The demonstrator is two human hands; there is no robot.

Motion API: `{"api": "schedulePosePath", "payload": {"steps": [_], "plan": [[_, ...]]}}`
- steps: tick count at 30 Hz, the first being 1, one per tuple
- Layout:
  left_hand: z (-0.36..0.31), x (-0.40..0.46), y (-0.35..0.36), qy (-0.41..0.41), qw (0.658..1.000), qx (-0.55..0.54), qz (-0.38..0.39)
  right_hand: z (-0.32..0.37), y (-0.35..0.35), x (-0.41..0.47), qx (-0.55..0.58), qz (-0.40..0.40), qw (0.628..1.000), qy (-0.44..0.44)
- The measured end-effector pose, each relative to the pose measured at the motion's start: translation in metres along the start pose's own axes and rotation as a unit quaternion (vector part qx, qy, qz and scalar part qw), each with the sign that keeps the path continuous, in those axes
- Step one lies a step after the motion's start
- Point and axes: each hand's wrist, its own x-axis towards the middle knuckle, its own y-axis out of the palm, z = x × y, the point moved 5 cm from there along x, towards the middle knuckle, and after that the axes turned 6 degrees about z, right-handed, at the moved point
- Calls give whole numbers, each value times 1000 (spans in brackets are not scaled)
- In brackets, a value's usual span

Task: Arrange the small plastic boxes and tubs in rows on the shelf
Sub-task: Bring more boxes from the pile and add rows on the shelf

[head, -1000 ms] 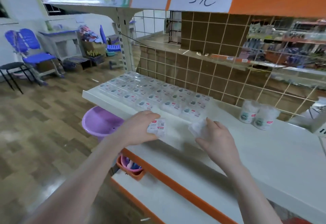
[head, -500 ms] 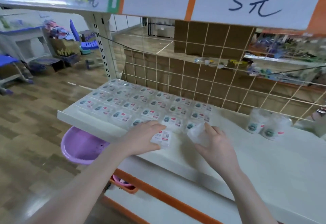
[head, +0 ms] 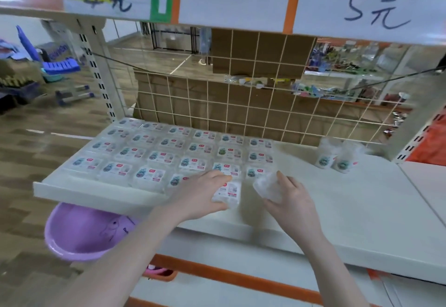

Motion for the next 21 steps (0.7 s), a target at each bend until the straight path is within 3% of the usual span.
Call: {"api": "schedulePosePath", "payload": {"steps": [15,21], "plan": [[7,-8,15,71,994,46,-69,-7,9,-17,-18,13,998,53],[10,-13,17,57,993,56,-89,-11,12,-18,-45,34,996,69]]}}
